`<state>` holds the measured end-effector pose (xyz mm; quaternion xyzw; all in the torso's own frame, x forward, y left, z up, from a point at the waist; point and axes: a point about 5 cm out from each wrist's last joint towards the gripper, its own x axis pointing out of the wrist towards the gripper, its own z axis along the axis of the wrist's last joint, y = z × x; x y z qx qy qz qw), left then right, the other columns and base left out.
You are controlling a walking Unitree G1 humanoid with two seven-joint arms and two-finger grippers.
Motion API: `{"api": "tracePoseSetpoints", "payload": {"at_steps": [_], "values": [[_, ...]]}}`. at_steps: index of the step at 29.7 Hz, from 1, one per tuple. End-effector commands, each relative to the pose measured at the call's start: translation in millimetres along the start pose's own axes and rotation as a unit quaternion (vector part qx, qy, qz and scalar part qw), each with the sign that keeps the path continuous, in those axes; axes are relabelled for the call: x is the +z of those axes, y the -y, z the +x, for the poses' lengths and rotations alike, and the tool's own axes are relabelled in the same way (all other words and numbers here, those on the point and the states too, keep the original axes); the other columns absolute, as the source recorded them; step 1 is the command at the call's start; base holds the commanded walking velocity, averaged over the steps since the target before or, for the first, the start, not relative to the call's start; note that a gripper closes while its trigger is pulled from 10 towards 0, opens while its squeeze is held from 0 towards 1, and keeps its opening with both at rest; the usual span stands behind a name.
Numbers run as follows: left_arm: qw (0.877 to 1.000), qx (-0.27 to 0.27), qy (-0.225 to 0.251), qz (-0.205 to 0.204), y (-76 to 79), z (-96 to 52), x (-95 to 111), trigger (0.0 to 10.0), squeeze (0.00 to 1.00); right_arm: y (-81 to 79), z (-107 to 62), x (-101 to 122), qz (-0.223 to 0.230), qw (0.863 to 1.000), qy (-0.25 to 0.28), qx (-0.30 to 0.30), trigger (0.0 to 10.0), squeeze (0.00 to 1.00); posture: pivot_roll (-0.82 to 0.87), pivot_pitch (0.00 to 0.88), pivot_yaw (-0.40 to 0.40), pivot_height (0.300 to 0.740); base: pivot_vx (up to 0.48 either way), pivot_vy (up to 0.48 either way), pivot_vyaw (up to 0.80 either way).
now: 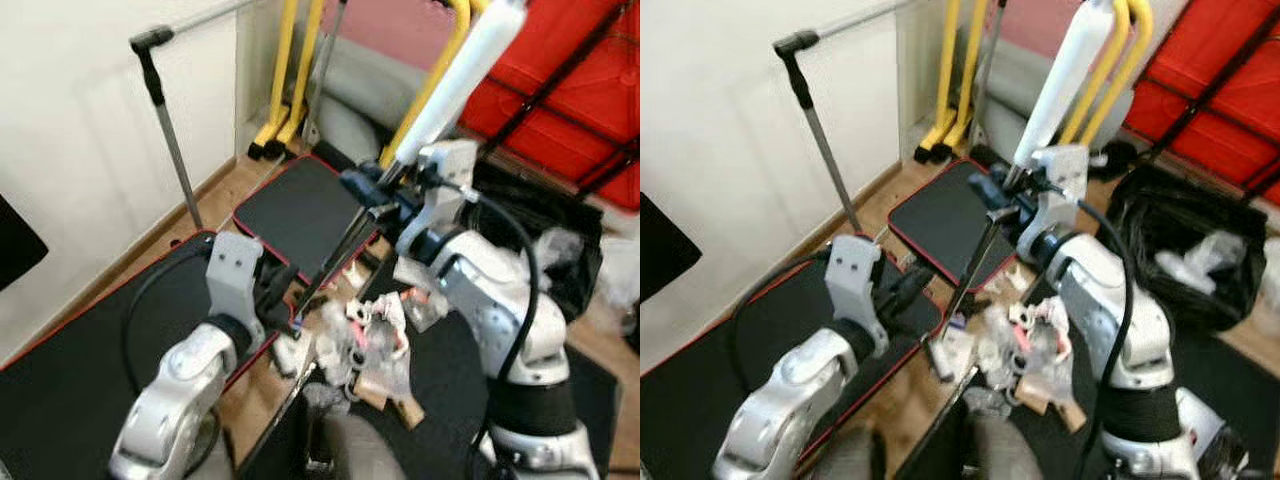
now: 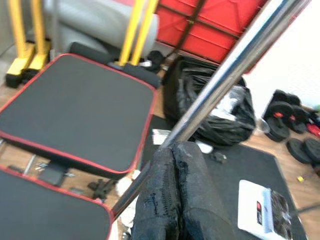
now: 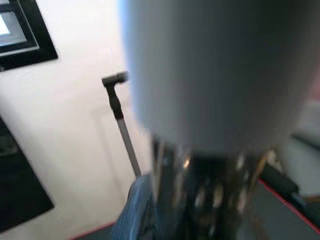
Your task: Sweep floor
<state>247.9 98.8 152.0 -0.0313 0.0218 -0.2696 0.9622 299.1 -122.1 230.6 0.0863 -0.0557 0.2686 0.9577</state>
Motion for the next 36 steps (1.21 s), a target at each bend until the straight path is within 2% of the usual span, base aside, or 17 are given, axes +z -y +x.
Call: {"api": "tracePoseSetpoints", "payload": {"at_steps": [1,14,22,25,33,36], "values": [[1.000,-0.015,-0.015,-0.002,4.8,-0.1,-5.5,10.0,0.00,-0.2,-1.8,3.4,0.003,1.000,0.009,0.004,10.0,0.00,-0.08,0.205,-0.202,0.740,0.000,0.000,0.00],[1.000,-0.018,-0.019,0.002,5.1,-0.2,-6.6,10.0,0.00,1.7,-1.7,2.9,0.001,1.000,0.008,-0.005,10.0,0.00,-0.08,0.206,-0.202,0.740,0.000,0.000,0.00],[1.000,-0.017,-0.020,0.001,5.2,0.5,-7.3,10.0,0.00,3.6,-1.2,2.6,-0.006,1.000,0.006,-0.009,10.0,0.00,-0.08,0.202,-0.204,0.740,0.000,0.000,-0.77],[1.000,-0.018,-0.020,0.001,5.2,0.9,-7.5,10.0,0.00,4.5,-0.9,2.8,-0.007,1.000,0.007,-0.012,10.0,0.00,-0.08,0.200,-0.204,0.740,-0.288,0.000,-0.80],[1.000,-0.018,-0.020,0.004,5.7,1.3,-7.2,10.0,0.00,5.1,-0.8,0.0,-0.008,1.000,0.002,-0.018,10.0,0.00,-0.08,0.200,-0.204,0.740,-0.298,0.000,0.00],[1.000,-0.017,-0.020,0.004,5.8,1.4,-7.1,10.0,0.00,5.4,-0.7,-0.5,-0.005,1.000,0.001,-0.019,10.0,0.00,-0.08,0.201,-0.205,0.740,-0.311,0.000,-0.53]]}}
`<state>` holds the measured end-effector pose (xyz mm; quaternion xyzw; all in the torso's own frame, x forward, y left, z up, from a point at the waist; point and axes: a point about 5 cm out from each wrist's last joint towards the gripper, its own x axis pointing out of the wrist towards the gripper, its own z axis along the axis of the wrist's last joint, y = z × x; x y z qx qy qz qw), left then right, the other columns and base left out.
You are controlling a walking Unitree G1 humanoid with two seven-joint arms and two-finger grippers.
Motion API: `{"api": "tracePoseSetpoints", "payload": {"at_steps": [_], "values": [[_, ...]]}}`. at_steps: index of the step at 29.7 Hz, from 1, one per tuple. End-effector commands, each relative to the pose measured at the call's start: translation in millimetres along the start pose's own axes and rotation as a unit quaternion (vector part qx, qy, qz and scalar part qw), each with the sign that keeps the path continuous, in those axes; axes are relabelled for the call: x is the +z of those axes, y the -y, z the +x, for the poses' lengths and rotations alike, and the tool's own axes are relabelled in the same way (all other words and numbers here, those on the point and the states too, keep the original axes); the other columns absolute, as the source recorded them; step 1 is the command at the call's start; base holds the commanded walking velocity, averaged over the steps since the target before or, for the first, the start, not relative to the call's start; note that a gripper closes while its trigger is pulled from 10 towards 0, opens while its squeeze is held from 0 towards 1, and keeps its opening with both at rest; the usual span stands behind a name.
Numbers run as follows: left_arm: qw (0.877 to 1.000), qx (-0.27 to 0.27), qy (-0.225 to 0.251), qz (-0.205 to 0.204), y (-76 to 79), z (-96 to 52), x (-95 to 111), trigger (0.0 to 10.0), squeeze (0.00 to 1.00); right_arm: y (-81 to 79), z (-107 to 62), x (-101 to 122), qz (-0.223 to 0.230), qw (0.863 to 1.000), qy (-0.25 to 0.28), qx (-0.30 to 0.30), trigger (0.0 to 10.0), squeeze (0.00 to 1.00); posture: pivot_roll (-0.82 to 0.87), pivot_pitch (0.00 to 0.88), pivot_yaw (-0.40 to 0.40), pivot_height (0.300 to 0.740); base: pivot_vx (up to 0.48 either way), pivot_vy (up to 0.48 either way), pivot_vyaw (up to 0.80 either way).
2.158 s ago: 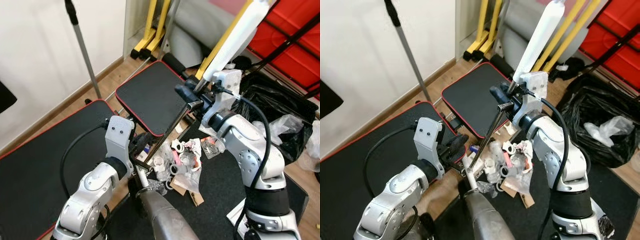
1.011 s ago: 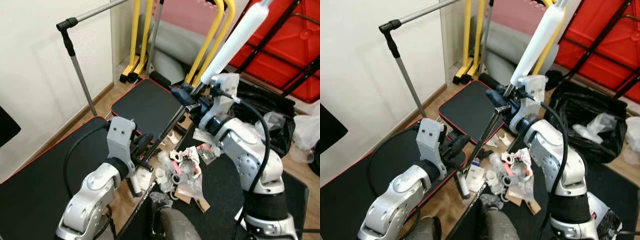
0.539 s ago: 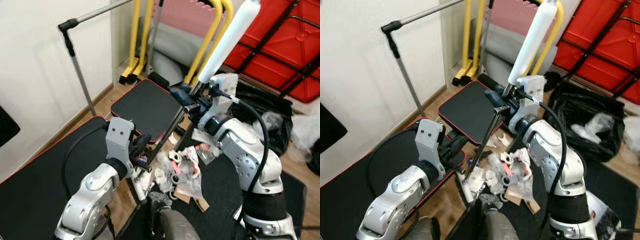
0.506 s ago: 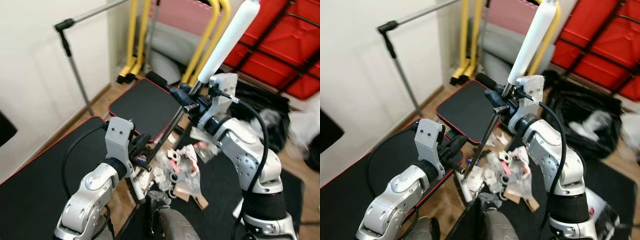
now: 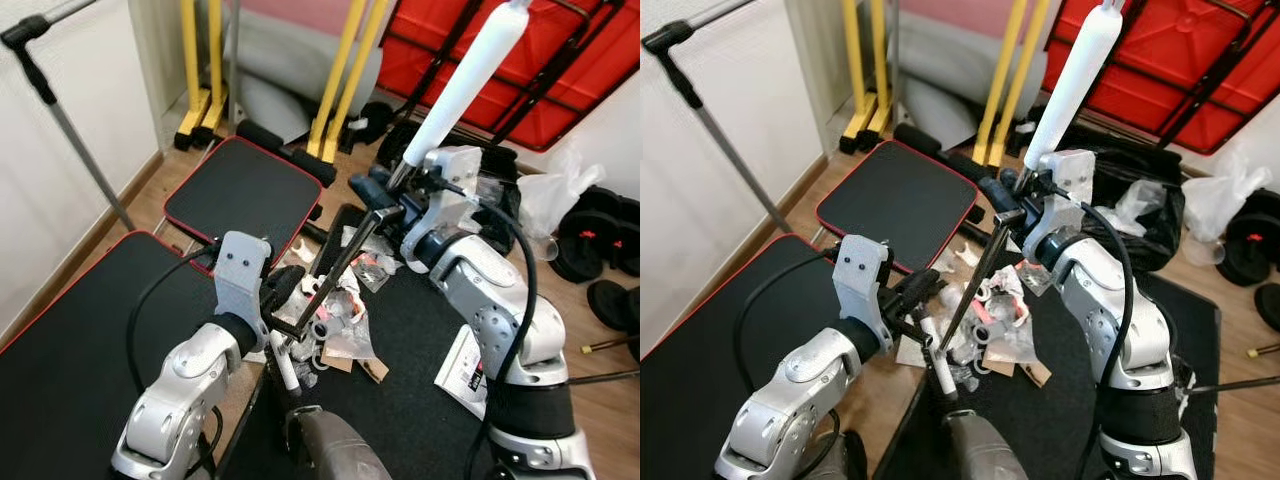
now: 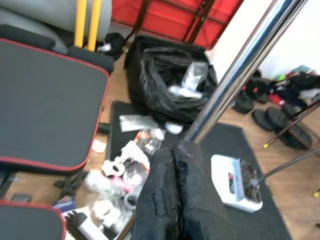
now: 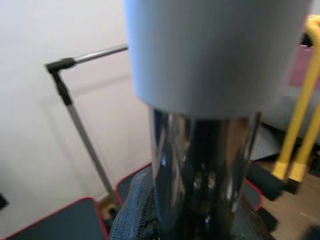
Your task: Sweep floor
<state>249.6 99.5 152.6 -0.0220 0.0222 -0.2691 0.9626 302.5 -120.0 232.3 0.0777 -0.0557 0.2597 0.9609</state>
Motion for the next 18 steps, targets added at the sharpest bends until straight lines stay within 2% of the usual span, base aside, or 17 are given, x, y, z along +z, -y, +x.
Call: {"api": "tracePoseSetpoints", "payload": {"at_steps": [1,11,18], "values": [[1.000,-0.018,-0.017,-0.004,7.4,0.4,-7.7,10.0,0.00,5.9,-4.8,-1.7,0.004,1.000,0.003,-0.011,10.0,0.00,-0.08,0.201,-0.205,0.740,-0.319,0.000,0.00],[1.000,-0.018,-0.017,-0.004,7.8,0.2,-7.7,10.0,0.00,6.9,-4.9,-1.9,0.004,1.000,0.001,-0.016,10.0,0.00,-0.08,0.203,-0.205,0.740,-0.318,0.000,0.00],[1.000,-0.016,-0.016,0.007,6.9,0.3,-6.1,10.0,0.00,9.2,-4.8,-3.0,-0.001,1.000,-0.004,-0.026,10.0,0.00,-0.08,0.203,-0.204,0.740,0.000,0.000,-0.80]]}}
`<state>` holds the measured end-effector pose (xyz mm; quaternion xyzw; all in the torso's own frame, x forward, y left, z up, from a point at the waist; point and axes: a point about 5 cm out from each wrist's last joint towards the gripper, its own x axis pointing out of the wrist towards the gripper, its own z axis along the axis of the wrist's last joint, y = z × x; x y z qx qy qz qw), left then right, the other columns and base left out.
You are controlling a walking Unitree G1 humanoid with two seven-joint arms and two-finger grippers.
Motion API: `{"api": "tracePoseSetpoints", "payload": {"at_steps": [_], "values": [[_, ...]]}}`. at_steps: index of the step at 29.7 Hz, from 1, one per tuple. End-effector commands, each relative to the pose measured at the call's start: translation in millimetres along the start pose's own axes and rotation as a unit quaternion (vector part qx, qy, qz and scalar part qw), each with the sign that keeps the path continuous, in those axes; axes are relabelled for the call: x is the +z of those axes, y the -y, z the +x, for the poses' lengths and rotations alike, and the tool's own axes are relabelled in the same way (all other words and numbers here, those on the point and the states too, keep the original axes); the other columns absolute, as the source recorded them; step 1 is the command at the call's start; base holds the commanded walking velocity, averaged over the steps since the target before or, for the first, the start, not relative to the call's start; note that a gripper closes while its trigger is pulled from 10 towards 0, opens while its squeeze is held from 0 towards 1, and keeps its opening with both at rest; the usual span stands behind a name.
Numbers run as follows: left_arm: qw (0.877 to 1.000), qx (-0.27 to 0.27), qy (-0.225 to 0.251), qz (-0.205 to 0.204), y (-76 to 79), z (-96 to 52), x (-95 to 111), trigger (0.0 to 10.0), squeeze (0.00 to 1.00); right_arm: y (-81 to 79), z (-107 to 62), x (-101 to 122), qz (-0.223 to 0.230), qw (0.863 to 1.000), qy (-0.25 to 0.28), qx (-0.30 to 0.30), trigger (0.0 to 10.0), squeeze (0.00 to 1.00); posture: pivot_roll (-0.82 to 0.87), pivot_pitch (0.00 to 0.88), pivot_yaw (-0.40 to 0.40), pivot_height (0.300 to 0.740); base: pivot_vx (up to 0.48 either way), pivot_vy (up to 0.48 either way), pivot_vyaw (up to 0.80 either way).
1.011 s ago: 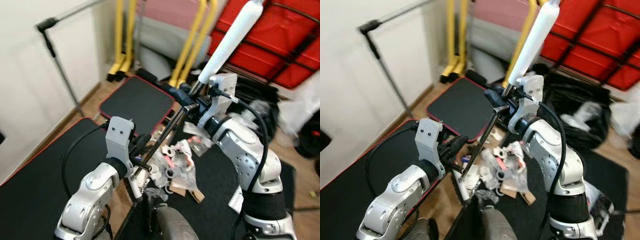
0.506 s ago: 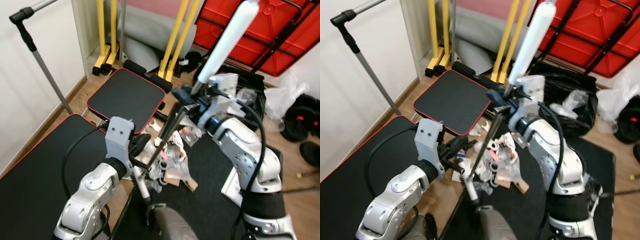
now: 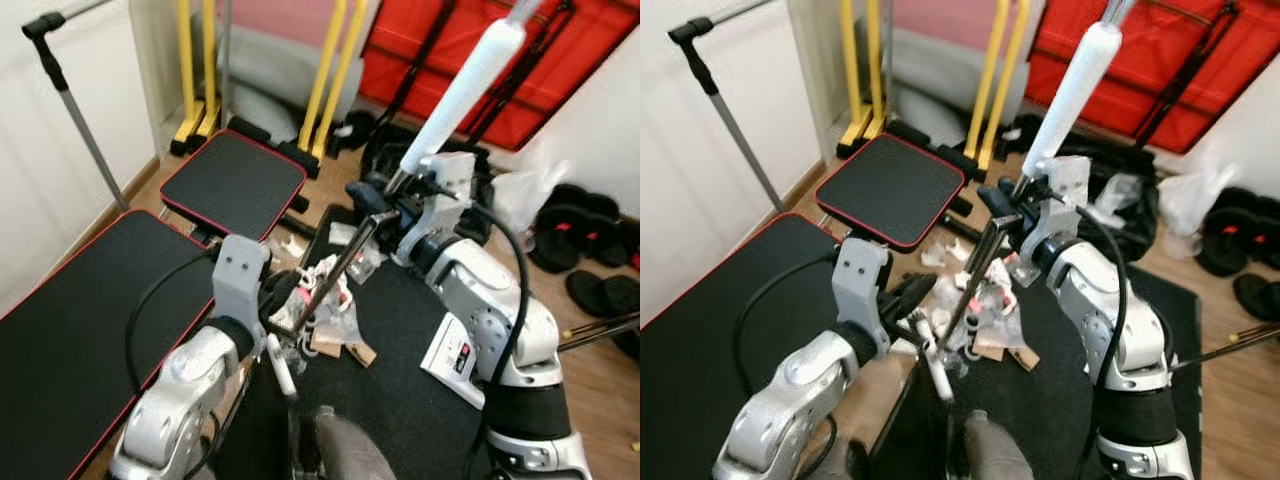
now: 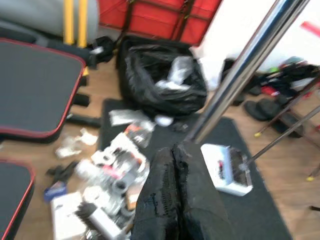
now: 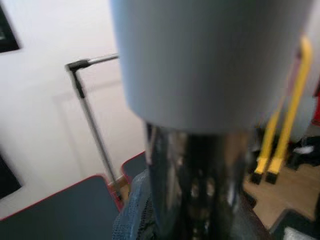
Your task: Sweep floor
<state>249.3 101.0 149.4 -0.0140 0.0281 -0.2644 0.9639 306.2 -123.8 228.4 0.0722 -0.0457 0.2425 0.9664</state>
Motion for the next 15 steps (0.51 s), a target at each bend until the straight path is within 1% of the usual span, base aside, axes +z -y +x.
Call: {"api": "tracePoseSetpoints", "payload": {"at_steps": [1,5,6,9,10,14,15], "values": [[1.000,-0.022,-0.008,0.001,8.2,1.2,-2.9,10.0,0.00,3.8,-5.4,0.2,0.003,1.000,0.006,-0.007,10.0,0.00,-0.08,0.203,-0.204,0.740,0.000,0.000,-0.80],[1.000,-0.023,-0.010,0.009,8.4,1.5,-2.8,10.0,0.00,5.5,-5.4,0.7,0.002,1.000,0.007,-0.012,10.0,0.00,-0.08,0.203,-0.204,0.740,0.000,0.000,-0.80],[1.000,-0.024,-0.011,0.017,8.8,1.7,-2.5,10.0,0.00,6.1,-5.4,1.0,0.001,1.000,0.008,-0.014,10.0,0.00,-0.08,0.204,-0.204,0.740,0.000,0.000,-0.80],[0.999,-0.024,-0.011,0.024,9.0,2.0,-2.0,10.0,0.00,6.7,-5.4,1.2,0.001,1.000,0.009,-0.016,10.0,0.00,-0.08,0.203,-0.204,0.740,0.000,0.000,-0.80],[0.999,-0.022,-0.011,0.033,8.8,2.8,-1.1,10.0,0.00,7.3,-5.4,1.4,0.001,1.000,0.010,-0.018,10.0,0.00,-0.08,0.203,-0.204,0.740,0.000,0.000,-0.80],[0.999,-0.016,-0.013,0.038,7.3,4.2,-0.3,10.0,0.00,8.1,-5.3,1.7,0.002,1.000,0.012,-0.022,10.0,0.00,-0.08,0.203,-0.204,0.740,0.000,0.000,-0.80],[0.999,-0.014,-0.013,0.041,6.8,4.7,0.1,10.0,0.00,8.4,-5.3,1.8,0.003,1.000,0.013,-0.024,10.0,0.00,-0.08,0.203,-0.204,0.740,0.000,0.000,-0.49]]}}
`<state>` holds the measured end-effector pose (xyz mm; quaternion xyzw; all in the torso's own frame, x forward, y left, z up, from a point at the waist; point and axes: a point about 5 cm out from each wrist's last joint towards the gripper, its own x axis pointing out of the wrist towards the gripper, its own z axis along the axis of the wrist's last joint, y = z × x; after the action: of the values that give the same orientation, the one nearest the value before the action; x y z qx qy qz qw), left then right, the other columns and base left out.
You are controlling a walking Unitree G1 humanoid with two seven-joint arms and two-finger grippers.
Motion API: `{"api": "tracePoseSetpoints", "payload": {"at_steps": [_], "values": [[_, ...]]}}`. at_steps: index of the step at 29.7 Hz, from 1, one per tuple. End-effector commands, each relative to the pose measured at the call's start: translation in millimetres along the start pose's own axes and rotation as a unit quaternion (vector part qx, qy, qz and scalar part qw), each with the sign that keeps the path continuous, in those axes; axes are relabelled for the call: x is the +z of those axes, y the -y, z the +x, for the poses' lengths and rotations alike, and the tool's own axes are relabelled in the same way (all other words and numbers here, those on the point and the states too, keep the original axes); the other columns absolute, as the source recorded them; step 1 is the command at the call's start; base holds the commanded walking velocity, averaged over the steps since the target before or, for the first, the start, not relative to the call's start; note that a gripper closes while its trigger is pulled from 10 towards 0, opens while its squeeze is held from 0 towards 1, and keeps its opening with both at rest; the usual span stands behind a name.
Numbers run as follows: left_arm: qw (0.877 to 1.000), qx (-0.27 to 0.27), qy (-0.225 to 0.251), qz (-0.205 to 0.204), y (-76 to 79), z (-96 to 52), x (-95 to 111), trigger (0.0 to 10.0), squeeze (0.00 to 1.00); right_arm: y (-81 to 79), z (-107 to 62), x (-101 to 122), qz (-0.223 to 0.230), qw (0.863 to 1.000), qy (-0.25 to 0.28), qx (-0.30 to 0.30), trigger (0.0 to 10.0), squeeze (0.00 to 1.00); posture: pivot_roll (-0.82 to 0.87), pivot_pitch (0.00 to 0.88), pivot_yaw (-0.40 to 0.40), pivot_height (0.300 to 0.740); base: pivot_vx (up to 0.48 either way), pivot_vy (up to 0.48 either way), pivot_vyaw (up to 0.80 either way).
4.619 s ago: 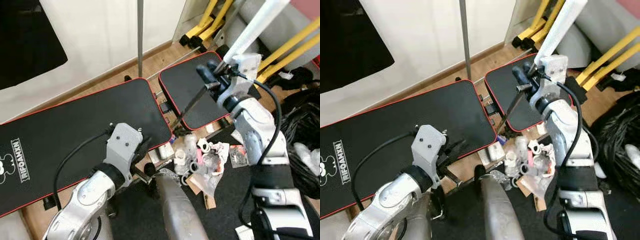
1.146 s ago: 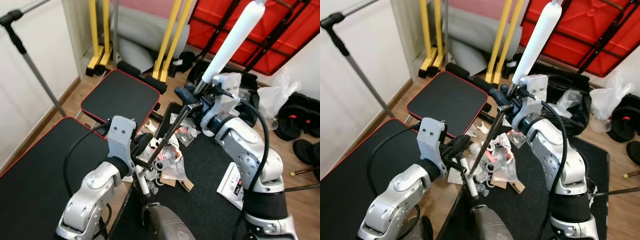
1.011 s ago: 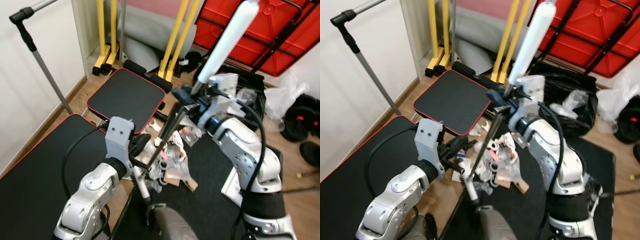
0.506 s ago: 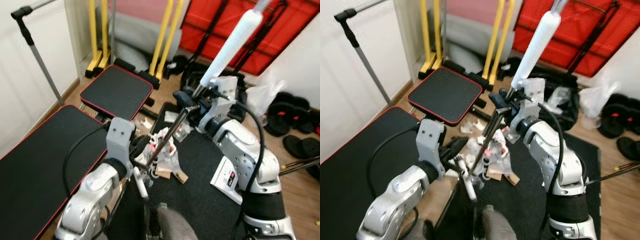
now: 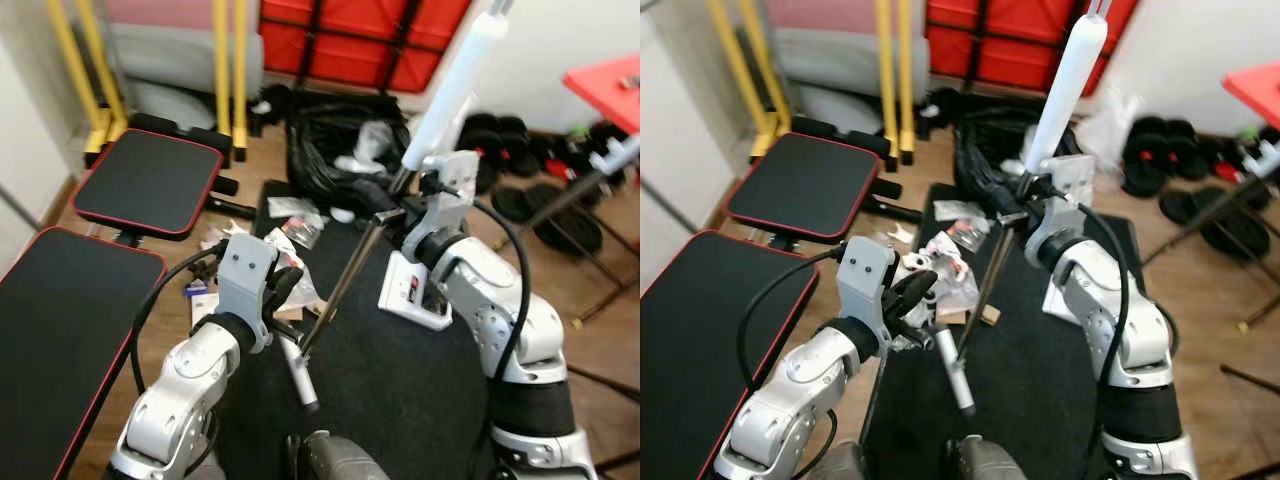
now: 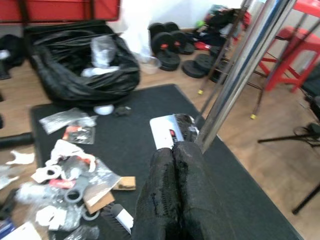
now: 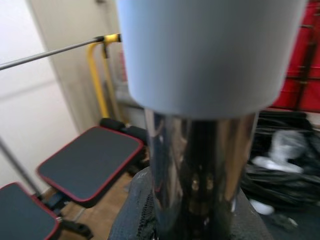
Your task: Sweep floor
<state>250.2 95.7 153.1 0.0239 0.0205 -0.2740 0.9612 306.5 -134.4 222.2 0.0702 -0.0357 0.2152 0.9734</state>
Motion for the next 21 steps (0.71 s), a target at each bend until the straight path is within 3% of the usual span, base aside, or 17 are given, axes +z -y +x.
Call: {"api": "tracePoseSetpoints", "payload": {"at_steps": [1,11,13,16,21], "values": [[1.000,-0.005,-0.010,0.002,2.9,1.5,-3.3,10.0,0.00,-1.7,-0.2,6.2,0.004,1.000,0.021,0.005,10.0,0.00,-0.08,0.203,-0.204,0.740,0.000,0.000,-0.49],[0.999,0.045,0.004,0.011,-7.3,6.0,2.7,10.0,0.00,2.7,-1.8,4.6,-0.001,0.999,0.034,-0.006,10.0,0.00,-0.08,0.202,-0.201,0.740,0.000,0.000,0.00],[0.998,0.054,0.012,0.014,-9.4,6.6,5.2,10.0,0.00,4.1,-3.8,1.8,-0.021,0.999,0.031,0.006,10.0,0.00,-0.08,0.201,-0.200,0.740,0.000,0.000,0.00],[0.998,0.064,0.030,-0.002,-13.2,6.9,10.0,10.0,0.00,12.4,-8.4,-2.1,-0.102,0.994,0.025,0.031,10.0,0.00,-0.08,0.194,-0.198,0.740,0.000,0.000,0.00],[0.997,0.061,0.039,0.003,-14.1,8.3,12.2,10.0,0.00,15.1,-7.3,2.3,-0.103,0.993,0.042,0.037,10.0,0.00,-0.09,0.189,-0.196,0.740,0.000,0.000,0.00]]}}
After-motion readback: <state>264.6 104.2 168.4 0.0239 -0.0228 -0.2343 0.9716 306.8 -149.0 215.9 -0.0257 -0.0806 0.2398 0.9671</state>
